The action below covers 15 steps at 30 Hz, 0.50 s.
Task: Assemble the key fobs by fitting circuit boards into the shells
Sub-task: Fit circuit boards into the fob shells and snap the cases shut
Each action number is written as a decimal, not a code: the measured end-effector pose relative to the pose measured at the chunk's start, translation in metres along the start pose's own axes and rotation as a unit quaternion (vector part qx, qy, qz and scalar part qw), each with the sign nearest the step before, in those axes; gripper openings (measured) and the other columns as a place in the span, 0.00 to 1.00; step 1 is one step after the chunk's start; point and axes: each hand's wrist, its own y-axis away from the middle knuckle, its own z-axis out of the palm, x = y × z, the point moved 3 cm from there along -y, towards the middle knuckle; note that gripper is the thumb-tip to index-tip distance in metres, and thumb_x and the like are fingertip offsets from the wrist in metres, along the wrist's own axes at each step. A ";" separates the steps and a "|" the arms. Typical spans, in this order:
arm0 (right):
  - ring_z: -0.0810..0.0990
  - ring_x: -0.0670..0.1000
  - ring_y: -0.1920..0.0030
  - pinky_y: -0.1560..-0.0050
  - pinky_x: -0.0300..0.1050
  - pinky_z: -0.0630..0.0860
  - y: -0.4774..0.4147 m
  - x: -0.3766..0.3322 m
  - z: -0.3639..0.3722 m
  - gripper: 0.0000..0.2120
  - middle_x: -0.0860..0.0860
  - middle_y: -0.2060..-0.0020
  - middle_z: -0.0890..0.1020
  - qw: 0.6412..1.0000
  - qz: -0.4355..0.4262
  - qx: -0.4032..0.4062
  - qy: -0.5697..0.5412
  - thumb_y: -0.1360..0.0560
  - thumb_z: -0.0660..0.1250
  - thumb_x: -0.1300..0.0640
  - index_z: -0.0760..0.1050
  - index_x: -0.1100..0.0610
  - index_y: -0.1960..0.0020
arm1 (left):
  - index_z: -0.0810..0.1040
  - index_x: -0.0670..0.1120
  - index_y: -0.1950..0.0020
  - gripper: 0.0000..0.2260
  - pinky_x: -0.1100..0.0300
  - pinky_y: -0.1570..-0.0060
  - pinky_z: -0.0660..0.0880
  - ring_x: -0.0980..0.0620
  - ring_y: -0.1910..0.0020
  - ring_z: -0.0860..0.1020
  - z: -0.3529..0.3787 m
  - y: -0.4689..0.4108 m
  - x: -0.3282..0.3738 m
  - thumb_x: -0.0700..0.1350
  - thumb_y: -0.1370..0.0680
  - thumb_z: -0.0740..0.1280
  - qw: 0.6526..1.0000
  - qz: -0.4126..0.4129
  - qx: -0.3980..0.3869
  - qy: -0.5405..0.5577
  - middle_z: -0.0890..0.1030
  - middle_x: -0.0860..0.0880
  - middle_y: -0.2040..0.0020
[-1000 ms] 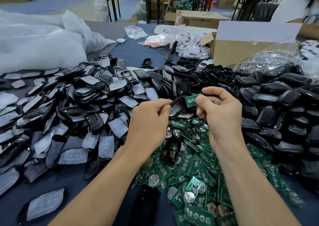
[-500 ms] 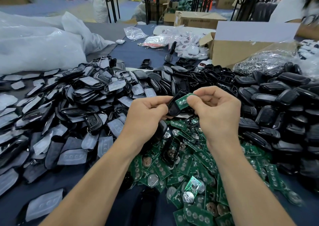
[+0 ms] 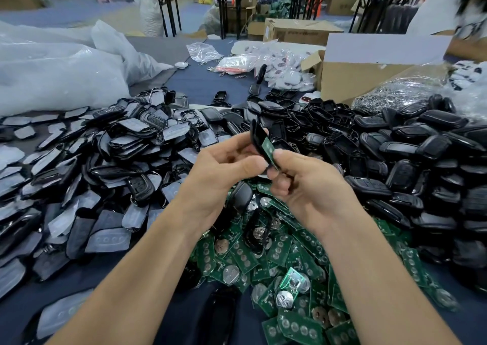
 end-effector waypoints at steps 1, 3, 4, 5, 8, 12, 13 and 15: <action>0.70 0.46 0.75 0.73 0.37 0.70 0.001 0.001 0.001 0.08 0.54 0.71 0.78 1.000 0.013 -0.015 -0.007 0.20 0.67 0.64 0.83 0.63 0.56 | 0.82 0.38 0.39 0.18 0.55 0.43 0.78 0.48 0.51 0.82 0.000 0.000 0.000 0.40 0.27 0.77 1.000 0.006 0.008 0.003 0.85 0.44 0.50; 0.70 0.46 0.75 0.73 0.37 0.71 0.003 0.002 0.003 0.07 0.54 0.71 0.78 0.999 0.021 -0.044 0.016 0.21 0.69 0.63 0.84 0.61 0.56 | 0.83 0.37 0.42 0.18 0.55 0.43 0.78 0.48 0.52 0.82 -0.001 0.000 0.001 0.46 0.27 0.76 0.999 0.011 0.034 0.002 0.85 0.44 0.51; 0.70 0.46 0.75 0.73 0.36 0.71 0.004 0.001 0.003 0.06 0.54 0.70 0.79 0.998 0.012 -0.046 0.031 0.23 0.70 0.62 0.85 0.60 0.57 | 0.84 0.38 0.45 0.18 0.57 0.44 0.78 0.50 0.53 0.81 -0.002 -0.001 0.001 0.50 0.28 0.76 0.999 0.007 0.051 0.002 0.85 0.46 0.52; 0.71 0.46 0.75 0.73 0.35 0.71 0.003 -0.002 0.000 0.04 0.53 0.70 0.79 0.999 -0.005 -0.033 0.042 0.26 0.72 0.62 0.85 0.59 0.58 | 0.84 0.40 0.48 0.19 0.59 0.47 0.78 0.52 0.54 0.81 -0.003 -0.001 0.002 0.53 0.29 0.76 0.997 -0.005 0.071 0.007 0.85 0.48 0.54; 0.72 0.45 0.74 0.74 0.34 0.70 0.002 -0.015 -0.017 0.06 0.54 0.70 0.81 0.989 -0.097 0.063 0.095 0.29 0.76 0.66 0.86 0.56 0.61 | 0.86 0.44 0.53 0.16 0.63 0.53 0.80 0.54 0.56 0.84 -0.007 -0.002 0.000 0.56 0.31 0.75 0.990 -0.046 0.136 -0.005 0.87 0.49 0.55; 0.75 0.46 0.73 0.71 0.36 0.72 0.000 -0.023 -0.027 0.12 0.51 0.71 0.82 0.948 -0.218 0.126 0.194 0.29 0.76 0.70 0.88 0.53 0.60 | 0.87 0.49 0.54 0.08 0.61 0.60 0.83 0.45 0.52 0.88 -0.010 -0.004 -0.013 0.42 0.18 0.70 0.973 -0.097 0.162 -0.130 0.88 0.44 0.52; 0.75 0.47 0.72 0.69 0.40 0.73 -0.001 -0.022 -0.025 0.13 0.49 0.71 0.83 0.937 -0.238 0.123 0.223 0.29 0.76 0.69 0.89 0.50 0.59 | 0.87 0.50 0.55 0.12 0.61 0.62 0.83 0.47 0.54 0.88 -0.009 -0.004 -0.015 0.39 0.16 0.67 0.970 -0.102 0.164 -0.148 0.88 0.42 0.53; 0.75 0.57 0.70 0.66 0.51 0.74 -0.002 -0.018 -0.020 0.14 0.48 0.68 0.85 0.914 -0.260 0.113 0.290 0.29 0.75 0.66 0.89 0.46 0.57 | 0.85 0.52 0.55 0.14 0.62 0.68 0.82 0.49 0.60 0.88 -0.008 -0.004 -0.018 0.37 0.17 0.66 0.965 -0.101 0.172 -0.172 0.89 0.44 0.57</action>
